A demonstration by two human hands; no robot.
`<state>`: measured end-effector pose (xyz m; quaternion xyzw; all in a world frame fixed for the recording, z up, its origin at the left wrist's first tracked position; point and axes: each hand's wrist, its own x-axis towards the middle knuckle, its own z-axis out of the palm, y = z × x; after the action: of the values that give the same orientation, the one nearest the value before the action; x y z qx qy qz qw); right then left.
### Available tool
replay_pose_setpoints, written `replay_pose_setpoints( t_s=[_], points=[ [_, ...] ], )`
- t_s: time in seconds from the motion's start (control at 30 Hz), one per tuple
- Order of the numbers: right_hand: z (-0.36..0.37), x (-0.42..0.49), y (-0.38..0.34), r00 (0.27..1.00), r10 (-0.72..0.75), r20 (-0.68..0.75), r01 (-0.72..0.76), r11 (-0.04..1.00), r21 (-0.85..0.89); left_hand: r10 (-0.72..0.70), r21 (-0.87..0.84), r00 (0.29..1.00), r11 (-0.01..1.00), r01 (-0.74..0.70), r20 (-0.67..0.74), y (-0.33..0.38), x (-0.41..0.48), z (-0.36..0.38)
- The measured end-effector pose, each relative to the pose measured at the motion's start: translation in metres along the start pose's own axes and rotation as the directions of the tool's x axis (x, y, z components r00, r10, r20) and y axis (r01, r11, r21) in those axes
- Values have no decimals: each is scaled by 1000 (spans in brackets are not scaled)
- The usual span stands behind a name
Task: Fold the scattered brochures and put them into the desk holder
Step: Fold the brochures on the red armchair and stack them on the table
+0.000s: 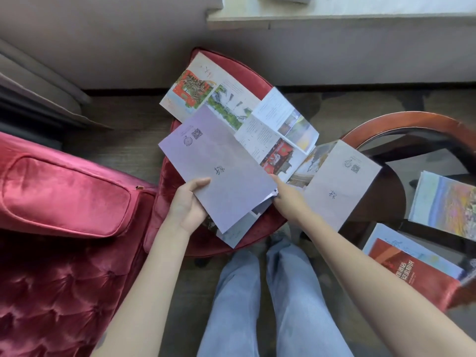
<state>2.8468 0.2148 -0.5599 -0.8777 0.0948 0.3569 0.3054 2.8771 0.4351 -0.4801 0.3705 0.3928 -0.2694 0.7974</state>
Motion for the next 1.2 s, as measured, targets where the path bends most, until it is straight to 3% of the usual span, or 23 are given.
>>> replay_pose_setpoints(
  t_s=[0.1, 0.2, 0.33, 0.57, 0.63, 0.67, 0.77, 0.8, 0.9, 1.03, 1.1, 1.2],
  points=[
    [2, -9, -7, 1000, -3, 21, -2, 970, 241, 4, 4, 998, 1000, -4, 56, 3, -5, 4],
    [5, -21, -16, 994, -77, -76, 100, 924, 370, 77, 88, 997, 993, -75, -22, 5, -8, 14],
    [6, -39, -21, 982, -128, -137, 166, 936, 312, 203, 194, 963, 967, -168, -177, 7, -6, 25],
    [7, -70, -42, 951, -279, -133, 298, 942, 155, 235, 339, 927, 932, -129, -292, -4, -8, 28],
    [3, -75, -48, 950, -294, -106, 309, 936, 171, 306, 556, 906, 825, -98, -294, -8, -8, 23],
    [0, -78, -51, 947, -306, -94, 319, 929, 189, 369, 693, 889, 716, -86, -271, -10, -8, 20],
    [-7, -84, -59, 936, -345, -72, 352, 906, 233, 546, 941, 837, 259, -217, 42, -12, -10, 16],
    [-8, -85, -61, 932, -357, -67, 362, 903, 229, 545, 944, 821, 150, -292, 167, -13, -11, 17],
    [-10, -83, -66, 921, -383, -65, 388, 901, 193, 463, 901, 801, 13, -433, 378, -12, -16, 18],
    [-20, -83, -65, 890, -452, -58, 455, 878, 148, 411, 796, 686, -392, -462, 600, 5, -21, 17],
    [-25, -81, -61, 885, -464, -46, 466, 877, 117, 363, 752, 670, -453, -480, 647, 20, -21, 19],
    [-28, -80, -56, 882, -469, -41, 470, 872, 134, 332, 773, 699, -325, -545, 633, 36, -22, 23]
  ],
)
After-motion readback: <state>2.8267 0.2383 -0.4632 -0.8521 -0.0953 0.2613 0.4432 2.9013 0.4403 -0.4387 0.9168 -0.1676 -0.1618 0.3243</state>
